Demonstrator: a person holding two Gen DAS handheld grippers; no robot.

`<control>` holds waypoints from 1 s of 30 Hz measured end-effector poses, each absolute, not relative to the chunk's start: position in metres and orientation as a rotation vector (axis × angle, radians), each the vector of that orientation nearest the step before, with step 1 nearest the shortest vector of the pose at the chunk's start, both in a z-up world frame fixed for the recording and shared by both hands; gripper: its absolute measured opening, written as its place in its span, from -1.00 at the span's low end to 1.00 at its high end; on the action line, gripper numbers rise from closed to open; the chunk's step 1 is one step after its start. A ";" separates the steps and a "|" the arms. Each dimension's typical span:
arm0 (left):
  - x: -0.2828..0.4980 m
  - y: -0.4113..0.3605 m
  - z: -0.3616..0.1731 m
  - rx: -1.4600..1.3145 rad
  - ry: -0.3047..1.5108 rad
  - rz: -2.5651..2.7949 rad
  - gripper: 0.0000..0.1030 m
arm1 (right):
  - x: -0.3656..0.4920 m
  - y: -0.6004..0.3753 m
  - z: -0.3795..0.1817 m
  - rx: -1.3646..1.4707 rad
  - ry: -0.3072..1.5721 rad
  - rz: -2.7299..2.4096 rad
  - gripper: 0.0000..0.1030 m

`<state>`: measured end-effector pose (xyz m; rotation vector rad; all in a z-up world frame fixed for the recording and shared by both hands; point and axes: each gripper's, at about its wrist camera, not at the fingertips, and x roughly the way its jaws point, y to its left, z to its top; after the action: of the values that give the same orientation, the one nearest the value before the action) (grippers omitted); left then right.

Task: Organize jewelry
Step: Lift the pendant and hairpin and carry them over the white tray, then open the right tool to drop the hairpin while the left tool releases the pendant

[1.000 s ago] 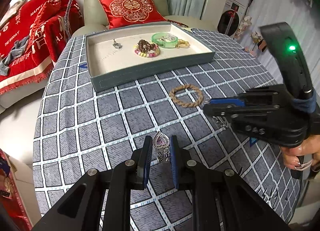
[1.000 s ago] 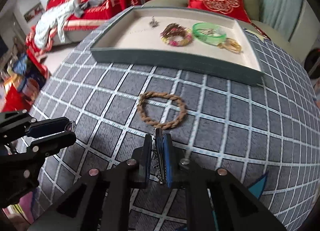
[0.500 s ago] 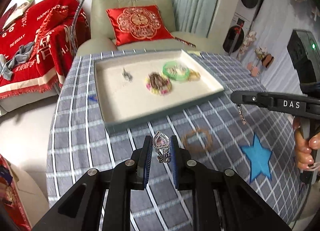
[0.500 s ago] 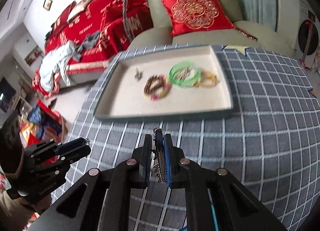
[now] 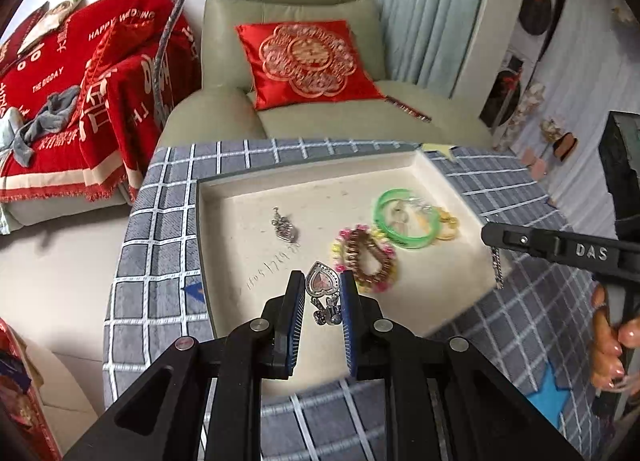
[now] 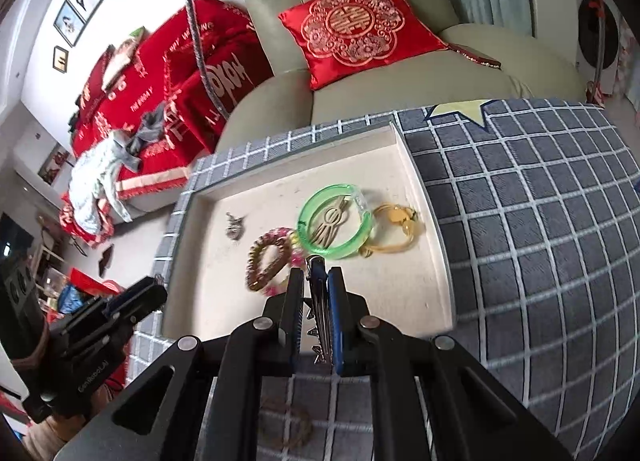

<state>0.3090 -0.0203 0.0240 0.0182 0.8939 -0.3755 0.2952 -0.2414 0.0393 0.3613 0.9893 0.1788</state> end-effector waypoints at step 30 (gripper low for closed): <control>0.364 -0.044 -0.033 0.118 0.983 -0.241 -0.37 | 0.351 -0.226 -0.022 0.251 1.067 0.090 -0.73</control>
<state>0.3640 -0.0440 -0.0335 0.1178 0.9827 -0.2409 0.3512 -0.2264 -0.0225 0.2513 1.0670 0.0902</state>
